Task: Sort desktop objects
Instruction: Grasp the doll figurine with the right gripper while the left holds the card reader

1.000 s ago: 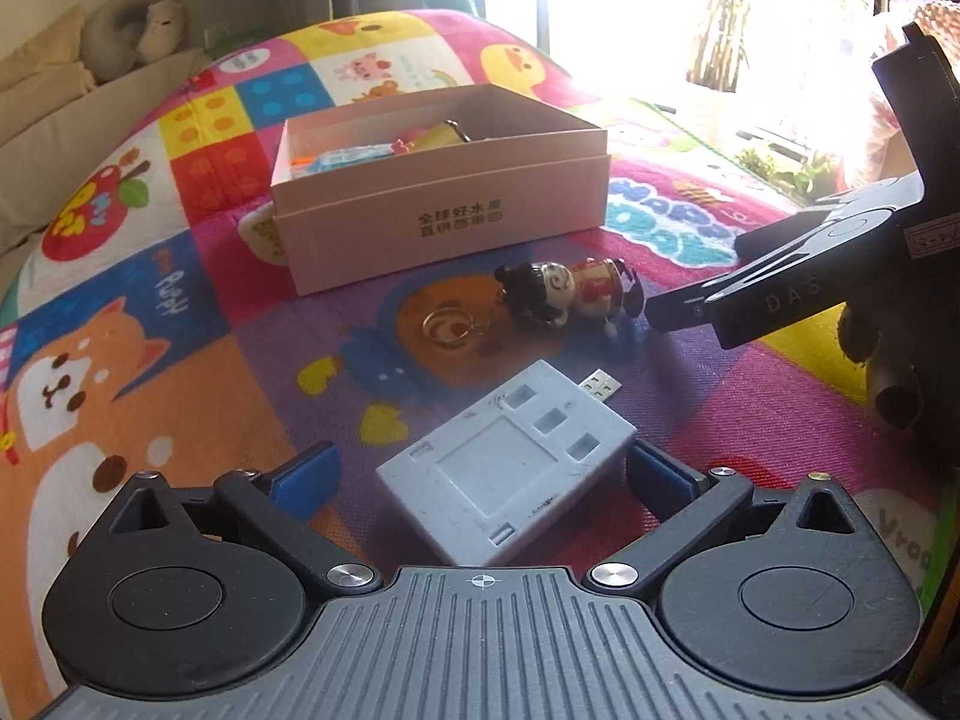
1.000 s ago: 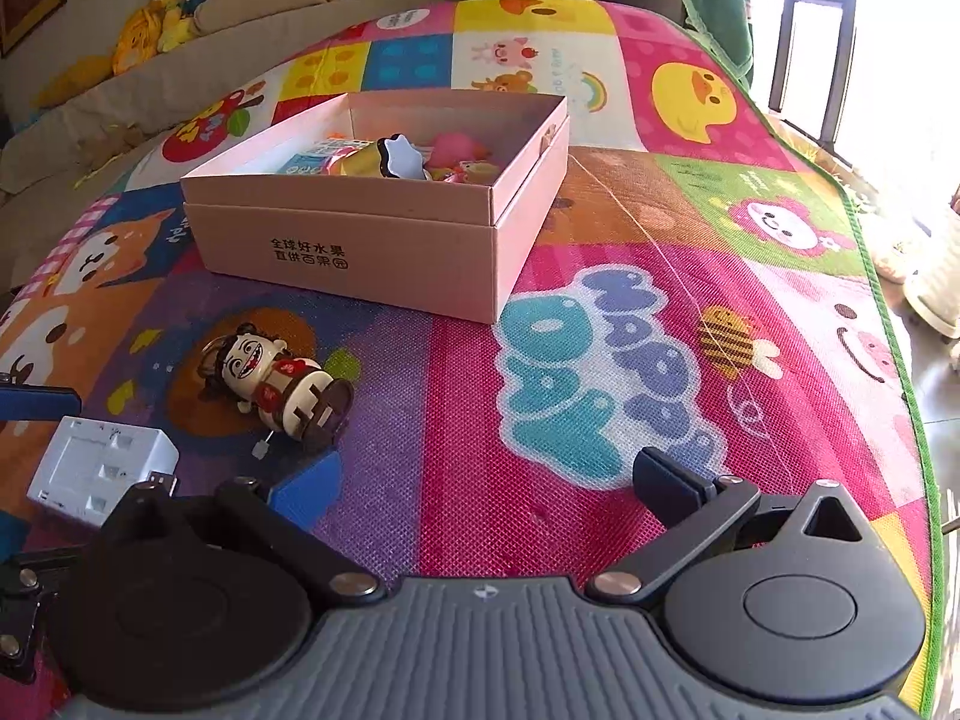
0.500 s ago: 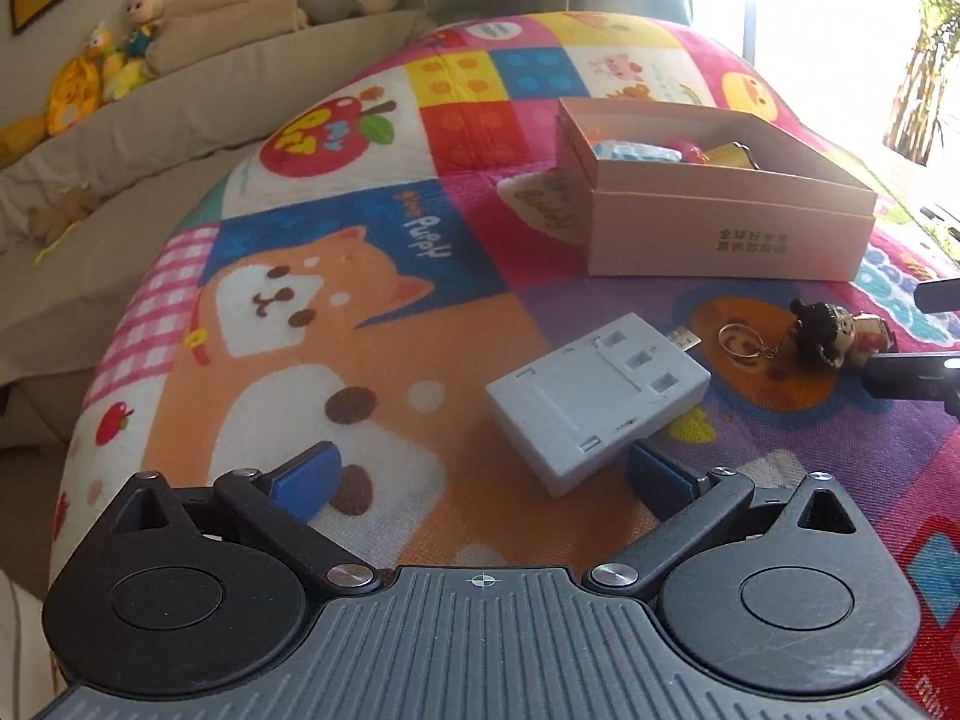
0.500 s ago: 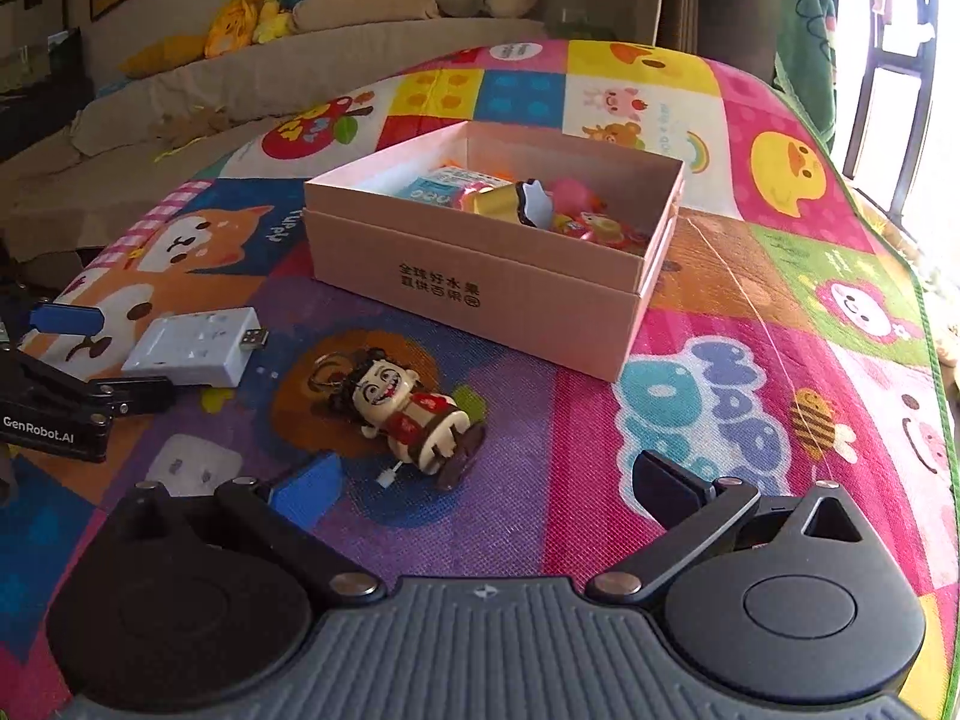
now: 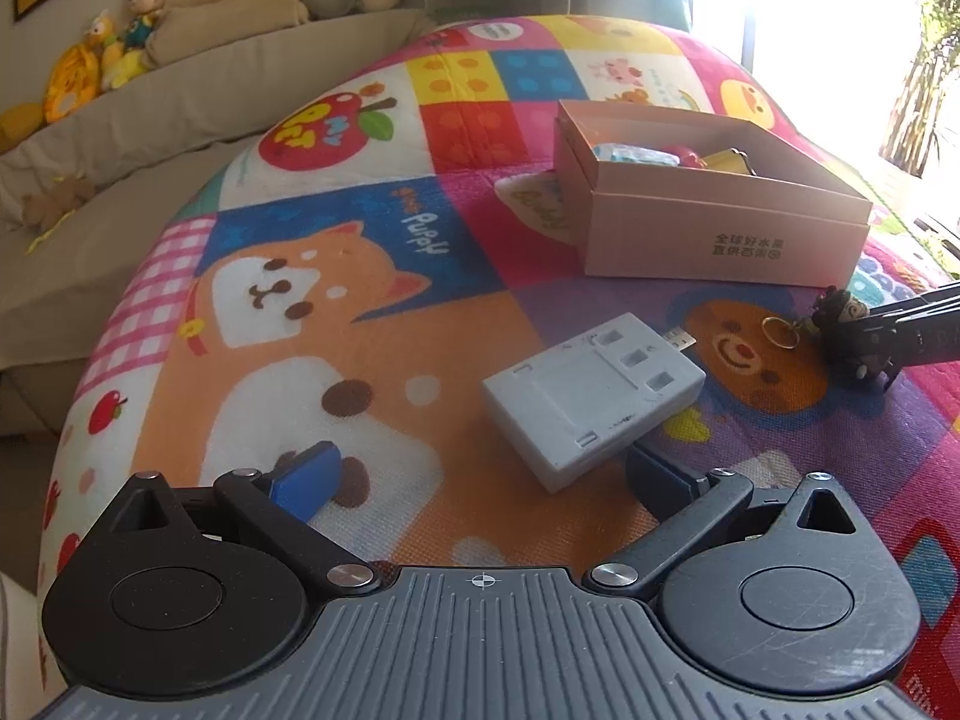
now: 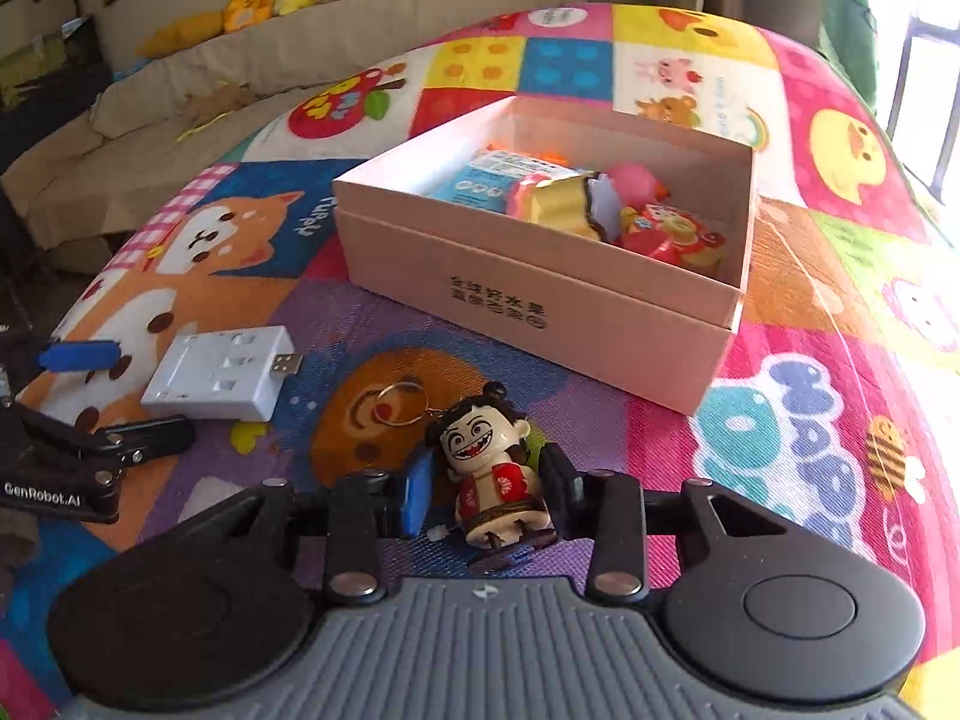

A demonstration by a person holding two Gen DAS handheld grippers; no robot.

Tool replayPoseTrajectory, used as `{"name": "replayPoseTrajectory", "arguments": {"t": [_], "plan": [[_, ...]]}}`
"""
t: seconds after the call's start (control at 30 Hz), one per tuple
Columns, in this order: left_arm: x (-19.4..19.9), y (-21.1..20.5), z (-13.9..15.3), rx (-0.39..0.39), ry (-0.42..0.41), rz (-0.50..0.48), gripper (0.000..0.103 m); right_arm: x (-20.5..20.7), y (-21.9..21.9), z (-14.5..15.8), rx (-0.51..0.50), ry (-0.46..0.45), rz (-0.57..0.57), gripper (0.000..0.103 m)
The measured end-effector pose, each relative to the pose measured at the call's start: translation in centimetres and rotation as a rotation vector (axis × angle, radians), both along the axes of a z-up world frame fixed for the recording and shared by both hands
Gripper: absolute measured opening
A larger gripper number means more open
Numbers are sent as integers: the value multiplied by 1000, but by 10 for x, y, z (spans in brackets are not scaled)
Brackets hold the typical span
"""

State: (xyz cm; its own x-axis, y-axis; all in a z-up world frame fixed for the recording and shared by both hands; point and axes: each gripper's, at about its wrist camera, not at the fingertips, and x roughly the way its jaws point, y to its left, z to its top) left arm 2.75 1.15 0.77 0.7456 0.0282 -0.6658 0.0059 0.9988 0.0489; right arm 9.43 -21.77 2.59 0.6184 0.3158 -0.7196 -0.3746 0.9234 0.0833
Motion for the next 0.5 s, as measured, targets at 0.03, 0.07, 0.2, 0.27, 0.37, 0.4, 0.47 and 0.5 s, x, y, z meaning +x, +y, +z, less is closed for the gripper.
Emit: {"name": "replayPoseTrajectory", "arguments": {"t": [0.03,0.07,0.2,0.27,0.37,0.4,0.47,0.5], "plan": [[0,0,1,-22,11,-7,103,0,-6,-1,6,3,-42,37],[0,-1,1,-56,22,-19,103,-2,-12,-1,8,0,-70,37],[4,-13,6,-137,40,-73,103,-19,-27,-3,22,-31,-74,54],[12,-19,6,-150,50,-80,103,-28,-31,-5,20,-62,-94,76],[29,-32,5,-132,54,-88,103,-36,-37,-9,4,-91,-127,85],[35,-36,3,-124,52,-98,103,-37,-38,-11,4,-87,-132,85],[45,-45,0,-95,47,-113,103,-38,-39,-12,5,-87,-136,86],[48,-50,-2,-74,40,-122,103,-38,-38,-11,5,-97,-137,87]]}}
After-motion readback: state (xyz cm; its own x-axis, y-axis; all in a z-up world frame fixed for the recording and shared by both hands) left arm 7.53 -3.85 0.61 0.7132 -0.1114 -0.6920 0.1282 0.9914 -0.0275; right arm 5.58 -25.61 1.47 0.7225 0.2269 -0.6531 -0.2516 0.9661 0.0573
